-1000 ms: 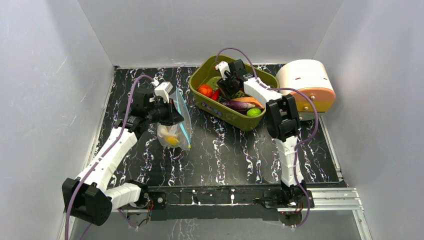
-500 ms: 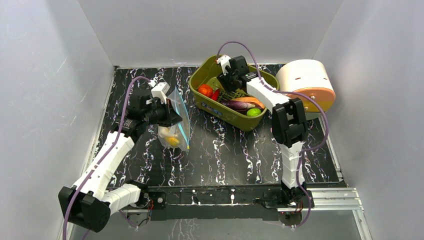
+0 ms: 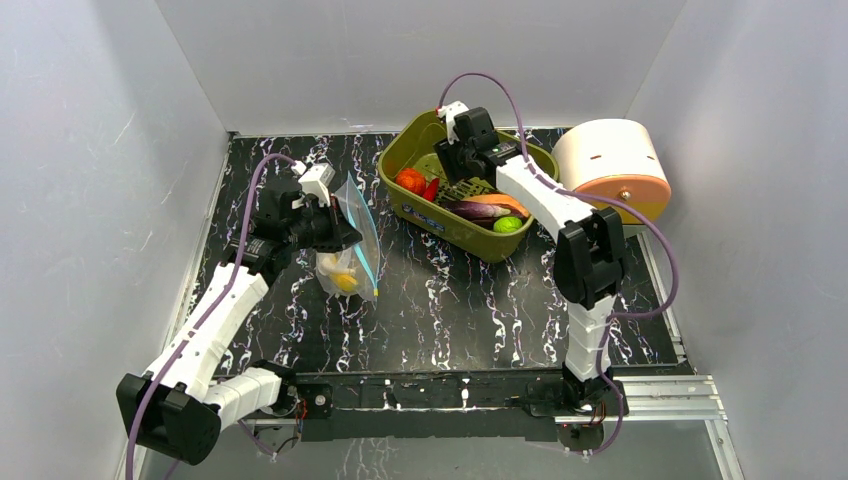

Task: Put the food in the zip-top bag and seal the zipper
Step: Pick up the fake fruit from the bin, then place the fake fruit in the zipper food storage bag.

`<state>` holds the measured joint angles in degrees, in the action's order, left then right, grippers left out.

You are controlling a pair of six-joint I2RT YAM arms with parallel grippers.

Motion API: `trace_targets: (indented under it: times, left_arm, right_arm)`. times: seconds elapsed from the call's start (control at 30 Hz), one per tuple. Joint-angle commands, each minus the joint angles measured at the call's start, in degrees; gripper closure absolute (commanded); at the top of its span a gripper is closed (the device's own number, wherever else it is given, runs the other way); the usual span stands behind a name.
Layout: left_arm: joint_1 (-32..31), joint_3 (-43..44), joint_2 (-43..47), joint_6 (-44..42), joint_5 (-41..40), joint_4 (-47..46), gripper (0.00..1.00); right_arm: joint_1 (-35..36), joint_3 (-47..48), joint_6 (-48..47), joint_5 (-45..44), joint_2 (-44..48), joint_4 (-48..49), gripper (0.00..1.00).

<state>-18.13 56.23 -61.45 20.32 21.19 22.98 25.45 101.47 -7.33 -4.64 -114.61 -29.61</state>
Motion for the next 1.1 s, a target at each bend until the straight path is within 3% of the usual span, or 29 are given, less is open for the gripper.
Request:
trace_targets:
  times: [0.0, 0.13, 0.43, 0.6, 0.83, 1.07]
  left_arm:
    - [-0.15, 0.92, 1.45, 2.45, -1.07, 0.43, 1.00]
    - [-0.15, 1.07, 2.35, 3.51, -0.94, -0.46, 1.00]
    - [-0.15, 5.06, 1.00, 1.50, -1.60, 3.83, 1.00]
    - [-0.15, 7.27, 0.33, 2.90, -0.89, 6.41, 1.00]
    - [-0.17, 10.97, 1.01, 4.84, 0.39, 11.83, 1.00]
    - [-0.14, 12.29, 0.03, 0.35, 2.08, 19.77, 1.00]
  right_arm:
    - [3.63, 0.10, 8.51, -4.01, 7.98, 0.29, 0.69]
    - [7.05, -1.45, 12.10, -2.08, 12.59, 0.76, 0.69]
    - [12.43, -13.26, 21.68, 15.36, 28.01, 10.47, 0.71]
    - [15.23, -25.73, 32.82, 31.55, 35.54, 27.36, 0.71]
    - [18.91, -33.66, 45.07, 34.99, 38.12, 40.07, 0.72]
    - [25.15, -38.41, 53.90, 34.88, 36.57, 52.48, 0.71]
